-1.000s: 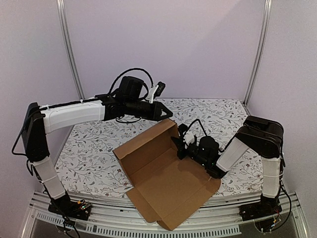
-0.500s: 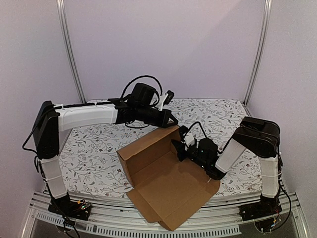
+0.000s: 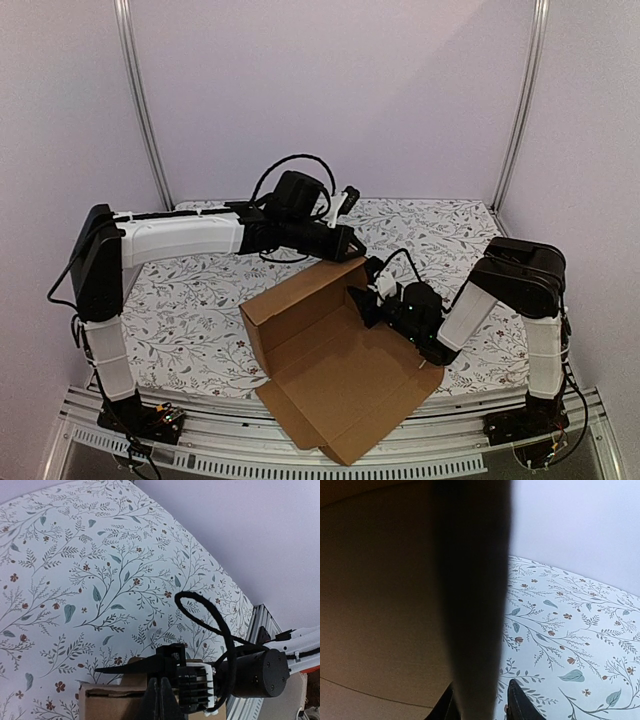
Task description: Fold the paper box
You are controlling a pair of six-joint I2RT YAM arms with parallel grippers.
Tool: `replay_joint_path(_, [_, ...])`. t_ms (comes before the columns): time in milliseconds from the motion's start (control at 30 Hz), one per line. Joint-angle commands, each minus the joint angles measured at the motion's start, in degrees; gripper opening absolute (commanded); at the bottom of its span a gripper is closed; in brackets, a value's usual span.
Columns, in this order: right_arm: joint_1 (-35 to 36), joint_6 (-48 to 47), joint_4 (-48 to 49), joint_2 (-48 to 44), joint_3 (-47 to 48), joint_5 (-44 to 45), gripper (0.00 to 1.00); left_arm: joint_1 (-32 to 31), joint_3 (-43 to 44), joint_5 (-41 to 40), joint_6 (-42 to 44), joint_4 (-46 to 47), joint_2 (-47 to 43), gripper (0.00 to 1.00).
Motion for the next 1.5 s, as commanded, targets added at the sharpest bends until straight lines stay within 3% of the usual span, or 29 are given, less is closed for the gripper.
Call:
replay_joint_path(0, [-0.3,0.3,3.5,-1.5,0.3,1.4,0.32,-1.0,-0.1,-0.9,0.6,-3.9,1.3,0.0])
replay_joint_path(300, [-0.3,0.0,3.5,-1.7,2.3,2.6,0.35,-1.4,-1.1,-1.3,0.1,-3.7,1.2,0.0])
replay_joint_path(367, [-0.3,0.0,3.5,-1.3,2.8,2.4,0.22,-1.6,-1.2,-1.3,0.0,-3.6,1.2,0.0])
replay_joint_path(433, [-0.3,-0.2,3.5,-0.8,3.1,2.0,0.01,-1.6,-1.3,-1.3,-0.1,-3.6,1.1,0.0])
replay_joint_path(467, [-0.3,-0.3,3.5,-0.5,3.1,1.9,0.0,-1.7,-1.4,-1.3,-0.1,-3.6,1.0,0.0])
replay_joint_path(633, [-0.3,0.1,3.5,-0.2,2.8,1.5,0.01,-1.8,-1.4,-1.5,-0.2,-3.6,0.8,0.0])
replay_joint_path(700, [-0.3,0.2,3.5,-0.7,2.6,1.9,0.14,-1.8,-1.4,-1.4,-0.2,-3.6,0.8,0.0])
replay_joint_path(867, [-0.3,-0.6,3.5,-3.3,2.0,2.8,0.29,-1.8,-1.0,-1.4,-0.4,-3.6,1.1,0.0])
replay_joint_path(1100, [-0.3,-1.6,3.5,-6.6,2.0,3.6,0.31,-1.9,-0.8,-1.5,-0.4,-3.9,1.5,0.0])
replay_joint_path(1133, [-0.3,-1.7,3.4,-6.9,2.0,3.6,0.29,-1.9,-0.7,-1.4,-0.4,-4.0,1.5,0.0])
replay_joint_path(1200, [-0.3,-2.1,3.5,-7.1,2.3,3.6,0.04,-1.9,-0.7,-1.4,-0.4,-4.0,1.5,0.0])
replay_joint_path(1333, [-0.3,-3.8,3.5,-5.8,2.4,4.0,0.0,-1.9,-0.5,-1.5,-0.4,-4.2,1.4,0.0])
replay_joint_path(1367, [-0.3,-3.6,3.5,-5.1,2.4,3.8,0.02,-1.9,-0.5,-1.5,-0.3,-4.3,1.4,0.0])
replay_joint_path(1467, [-0.2,-1.5,3.5,-3.8,2.0,4.2,0.28,-1.9,-0.5,-1.6,-0.3,-4.3,1.5,0.0])
